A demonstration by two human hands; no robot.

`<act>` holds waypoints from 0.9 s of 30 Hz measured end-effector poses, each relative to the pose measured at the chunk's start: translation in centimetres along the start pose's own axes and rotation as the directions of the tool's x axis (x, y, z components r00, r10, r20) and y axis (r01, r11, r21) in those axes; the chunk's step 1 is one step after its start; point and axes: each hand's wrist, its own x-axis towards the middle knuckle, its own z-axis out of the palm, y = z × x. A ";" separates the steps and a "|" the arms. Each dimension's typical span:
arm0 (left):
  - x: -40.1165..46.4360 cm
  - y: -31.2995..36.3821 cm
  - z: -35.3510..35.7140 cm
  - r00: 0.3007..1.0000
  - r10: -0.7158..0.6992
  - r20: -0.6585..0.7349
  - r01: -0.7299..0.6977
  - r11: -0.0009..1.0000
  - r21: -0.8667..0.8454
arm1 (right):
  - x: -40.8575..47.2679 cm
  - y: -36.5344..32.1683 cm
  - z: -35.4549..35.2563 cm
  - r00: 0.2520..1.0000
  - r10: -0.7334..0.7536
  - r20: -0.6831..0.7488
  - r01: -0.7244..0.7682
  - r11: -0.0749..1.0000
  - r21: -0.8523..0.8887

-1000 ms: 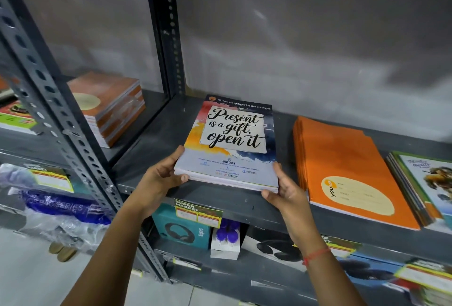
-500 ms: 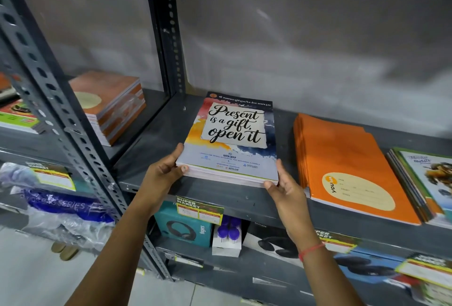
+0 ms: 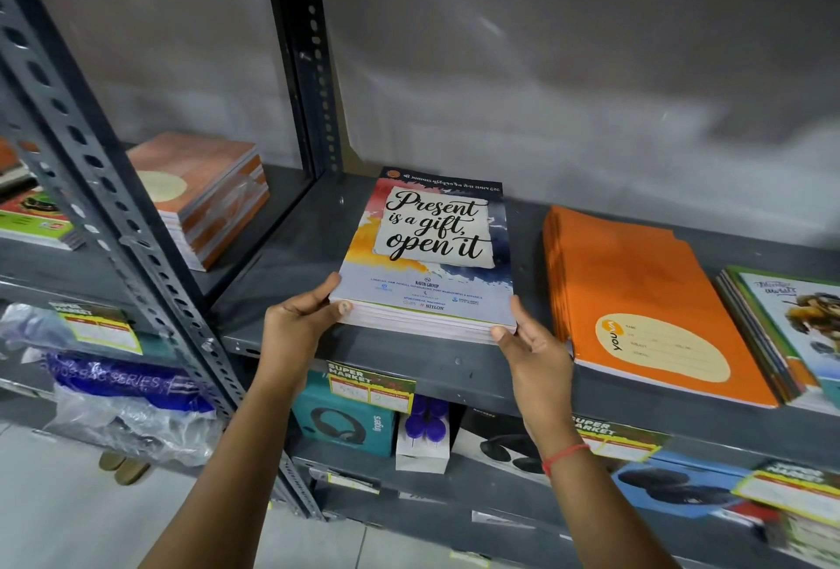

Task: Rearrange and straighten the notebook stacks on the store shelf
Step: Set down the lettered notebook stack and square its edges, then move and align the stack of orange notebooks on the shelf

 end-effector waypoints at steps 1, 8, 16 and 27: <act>0.0 0.0 0.0 1.000 -0.005 0.001 0.005 1.000 0.000 | 0.0 0.1 0.0 1.000 0.004 -0.010 -0.004 1.000 0.001; 0.3 -0.2 -0.8 1.000 -0.009 0.011 0.009 0.999 -0.031 | 0.2 0.4 0.1 0.998 0.012 -0.061 -0.014 1.000 -0.028; -0.4 0.2 -0.3 1.000 0.014 -0.013 -0.014 0.999 -0.041 | -0.5 -0.7 0.0 0.998 -0.051 -0.041 0.044 0.986 -0.160; -11.7 1.0 15.2 0.892 0.347 0.291 -0.424 0.865 0.269 | -3.7 -1.7 -14.5 0.842 -0.242 -0.482 0.180 0.968 -0.173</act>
